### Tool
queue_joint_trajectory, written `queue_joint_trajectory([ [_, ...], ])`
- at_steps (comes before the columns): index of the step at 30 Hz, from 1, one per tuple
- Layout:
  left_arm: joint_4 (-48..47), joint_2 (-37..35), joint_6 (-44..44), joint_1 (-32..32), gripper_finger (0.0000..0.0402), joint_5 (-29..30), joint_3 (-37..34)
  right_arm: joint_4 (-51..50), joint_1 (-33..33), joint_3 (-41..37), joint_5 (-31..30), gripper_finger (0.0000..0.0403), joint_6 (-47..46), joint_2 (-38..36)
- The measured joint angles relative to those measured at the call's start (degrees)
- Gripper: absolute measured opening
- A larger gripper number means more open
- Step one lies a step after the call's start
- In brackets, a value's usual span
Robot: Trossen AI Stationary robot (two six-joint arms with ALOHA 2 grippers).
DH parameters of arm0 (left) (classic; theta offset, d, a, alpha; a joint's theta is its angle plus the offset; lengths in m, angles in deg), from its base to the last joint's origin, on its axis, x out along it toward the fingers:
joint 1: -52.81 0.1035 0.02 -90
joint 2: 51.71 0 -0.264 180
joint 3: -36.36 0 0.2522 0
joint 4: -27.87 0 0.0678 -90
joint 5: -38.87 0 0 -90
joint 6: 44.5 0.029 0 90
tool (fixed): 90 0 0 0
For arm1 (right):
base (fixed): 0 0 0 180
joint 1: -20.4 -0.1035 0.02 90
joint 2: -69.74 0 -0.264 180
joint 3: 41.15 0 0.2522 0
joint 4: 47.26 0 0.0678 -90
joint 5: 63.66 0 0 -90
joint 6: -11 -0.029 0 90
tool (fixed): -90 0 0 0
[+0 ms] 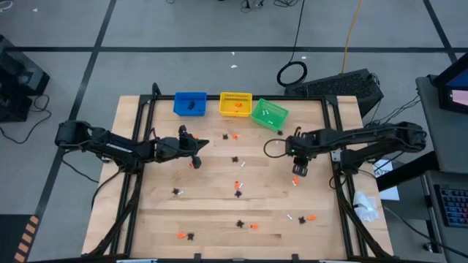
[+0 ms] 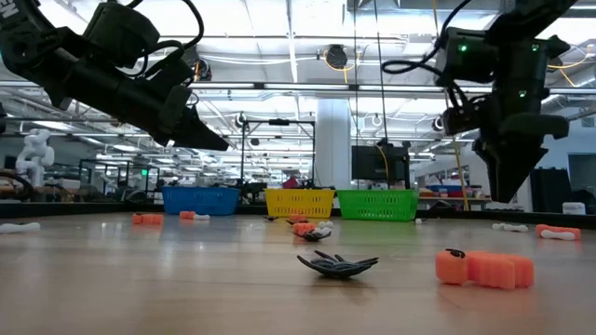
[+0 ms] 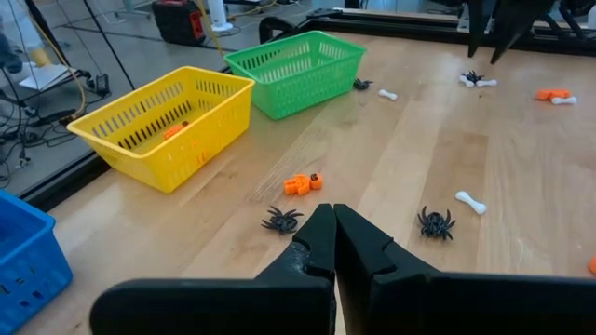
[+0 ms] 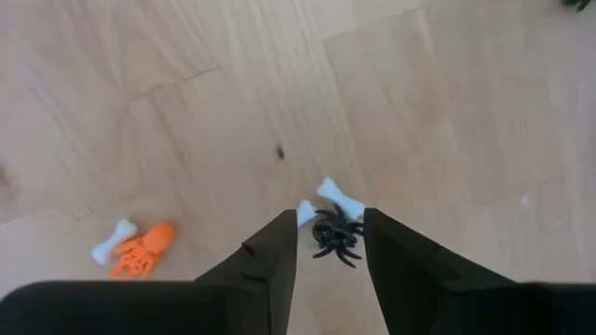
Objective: Sort Halloween decoration
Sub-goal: Put the white bone toy into the green bin
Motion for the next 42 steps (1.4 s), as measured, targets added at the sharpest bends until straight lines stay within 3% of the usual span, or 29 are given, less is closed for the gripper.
queue_joint_trajectory([
  [5, -0.2, 0.0, 0.03, -0.02, 0.0, 0.0, 0.0, 1.66, -0.61, 4.35, -0.42, 0.0116, 6.7, 4.14],
  [13, -0.4, 0.0, -0.04, -0.02, 0.0, -0.07, 0.0, -4.91, -0.47, 9.2, -6.0, 0.0116, 20.59, 10.56],
  [23, -0.77, 0.0, -0.01, -0.02, 0.0, -0.5, 0.0, -5.93, -0.47, 9.2, -5.81, 0.0116, 23.41, 17.26],
  [42, -2.98, 0.0, -0.14, -0.02, 0.0, -0.72, 0.0, -2.6, -0.43, 4.74, -5.03, 0.0116, 20.45, 17.3],
])
